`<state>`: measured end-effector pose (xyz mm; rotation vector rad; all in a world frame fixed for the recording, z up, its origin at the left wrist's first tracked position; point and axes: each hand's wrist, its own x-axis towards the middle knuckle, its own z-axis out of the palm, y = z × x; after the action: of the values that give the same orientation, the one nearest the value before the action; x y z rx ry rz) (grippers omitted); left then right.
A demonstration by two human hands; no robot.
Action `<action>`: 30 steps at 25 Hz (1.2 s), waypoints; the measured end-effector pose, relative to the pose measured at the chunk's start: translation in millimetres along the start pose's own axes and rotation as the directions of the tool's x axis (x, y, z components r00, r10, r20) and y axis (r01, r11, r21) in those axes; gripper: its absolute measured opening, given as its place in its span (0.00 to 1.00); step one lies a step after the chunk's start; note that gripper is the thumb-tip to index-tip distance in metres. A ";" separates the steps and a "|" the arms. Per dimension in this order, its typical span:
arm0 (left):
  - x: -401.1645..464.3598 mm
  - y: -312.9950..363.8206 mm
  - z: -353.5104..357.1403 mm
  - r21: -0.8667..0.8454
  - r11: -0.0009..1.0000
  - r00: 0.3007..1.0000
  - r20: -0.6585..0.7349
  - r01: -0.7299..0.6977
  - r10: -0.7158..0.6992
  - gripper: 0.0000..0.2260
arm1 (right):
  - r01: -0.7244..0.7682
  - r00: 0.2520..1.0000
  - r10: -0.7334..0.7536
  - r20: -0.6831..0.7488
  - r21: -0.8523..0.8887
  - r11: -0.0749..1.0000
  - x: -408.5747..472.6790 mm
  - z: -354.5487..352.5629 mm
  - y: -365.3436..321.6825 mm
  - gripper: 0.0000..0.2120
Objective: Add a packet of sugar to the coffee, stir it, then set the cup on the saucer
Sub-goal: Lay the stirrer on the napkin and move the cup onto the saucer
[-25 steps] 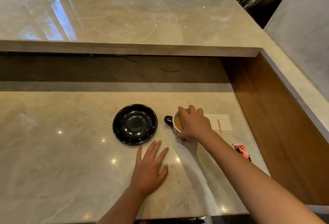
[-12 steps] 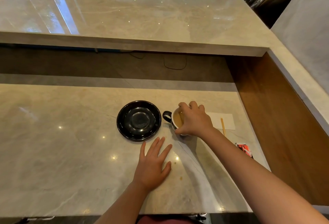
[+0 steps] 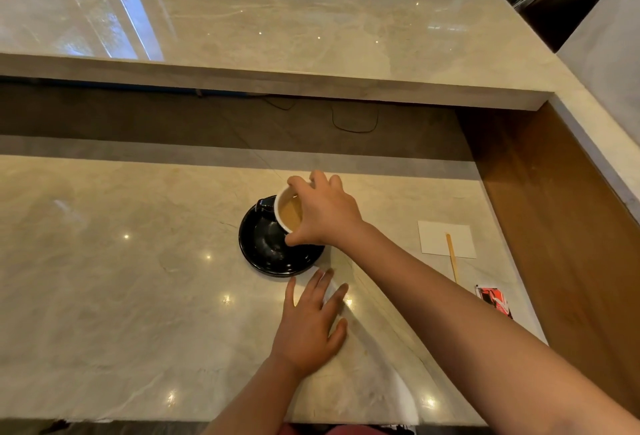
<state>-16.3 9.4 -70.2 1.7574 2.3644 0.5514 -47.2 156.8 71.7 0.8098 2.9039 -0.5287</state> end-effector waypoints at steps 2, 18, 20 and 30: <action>-0.4 -1.1 0.8 0.003 1.000 1.000 0.000 -0.009 0.009 0.22 | 0.020 1.000 -0.019 0.019 -0.014 1.000 6.3 7.2 -6.9 0.42; 0.5 -0.2 -1.9 0.005 1.000 1.000 -0.009 -0.003 0.003 0.21 | 0.090 0.991 -0.078 0.113 -0.108 0.990 22.1 29.3 -23.4 0.44; 0.6 -0.1 -1.1 0.003 1.000 1.000 -0.009 0.001 0.000 0.21 | 0.106 0.978 -0.084 0.190 -0.106 0.989 23.6 23.5 -21.9 0.47; 0.4 -0.1 -0.6 0.002 1.000 1.000 0.002 0.007 -0.007 0.21 | 0.156 0.970 -0.128 0.205 -0.125 0.980 23.2 20.6 -19.3 0.43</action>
<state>-16.8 9.7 -69.7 1.7485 2.3698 0.5466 -77.3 145.5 54.5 0.5032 2.7909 -0.3851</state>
